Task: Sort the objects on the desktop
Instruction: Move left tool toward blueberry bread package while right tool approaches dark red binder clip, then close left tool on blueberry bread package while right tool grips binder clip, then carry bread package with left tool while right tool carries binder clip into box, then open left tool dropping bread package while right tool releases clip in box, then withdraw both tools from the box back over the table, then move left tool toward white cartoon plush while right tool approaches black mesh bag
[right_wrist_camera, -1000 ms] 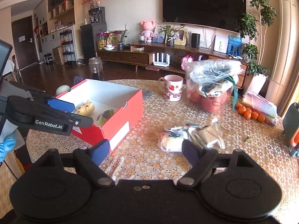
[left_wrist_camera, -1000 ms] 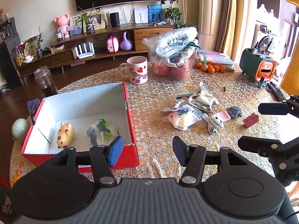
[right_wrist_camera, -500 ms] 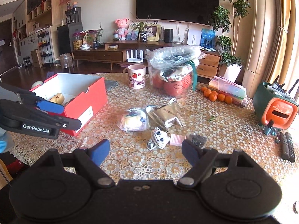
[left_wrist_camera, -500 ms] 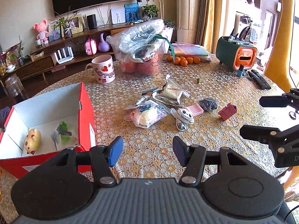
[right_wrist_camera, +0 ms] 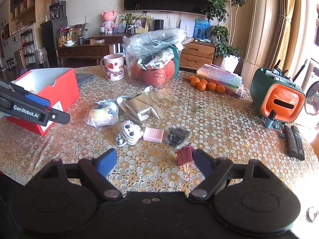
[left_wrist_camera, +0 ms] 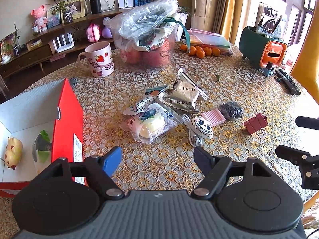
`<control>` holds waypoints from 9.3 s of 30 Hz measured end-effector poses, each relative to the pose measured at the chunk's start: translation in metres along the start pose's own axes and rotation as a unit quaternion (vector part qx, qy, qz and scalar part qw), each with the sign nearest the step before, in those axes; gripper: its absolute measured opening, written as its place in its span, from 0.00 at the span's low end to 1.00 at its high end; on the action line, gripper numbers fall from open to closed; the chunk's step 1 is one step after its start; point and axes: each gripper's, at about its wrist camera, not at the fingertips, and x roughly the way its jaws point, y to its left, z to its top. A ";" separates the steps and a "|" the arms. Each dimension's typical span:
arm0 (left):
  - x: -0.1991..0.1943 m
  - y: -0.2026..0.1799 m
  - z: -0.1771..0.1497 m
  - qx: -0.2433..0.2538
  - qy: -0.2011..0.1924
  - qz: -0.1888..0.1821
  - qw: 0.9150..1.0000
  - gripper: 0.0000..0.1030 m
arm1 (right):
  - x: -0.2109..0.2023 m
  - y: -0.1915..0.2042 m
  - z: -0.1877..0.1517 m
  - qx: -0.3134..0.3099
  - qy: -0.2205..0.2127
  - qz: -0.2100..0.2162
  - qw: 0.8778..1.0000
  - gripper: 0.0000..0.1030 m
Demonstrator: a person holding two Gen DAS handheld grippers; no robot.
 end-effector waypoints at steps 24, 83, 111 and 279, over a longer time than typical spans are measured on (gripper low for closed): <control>0.132 0.013 0.063 -0.064 0.067 0.055 0.994 1.00 | 0.103 -0.048 -0.009 0.018 0.056 -0.020 0.998 0.80; 0.088 0.022 0.007 -0.080 0.070 -0.006 0.994 0.57 | 0.081 -0.016 -0.009 0.017 0.066 -0.006 0.998 0.09; -0.020 0.054 0.000 -0.063 0.053 -0.062 0.995 0.57 | 0.020 0.043 0.070 0.015 0.024 0.070 0.997 0.08; -0.007 0.010 0.028 0.038 -0.025 0.030 0.999 0.99 | 0.043 -0.035 0.060 -0.009 0.002 0.055 0.998 0.97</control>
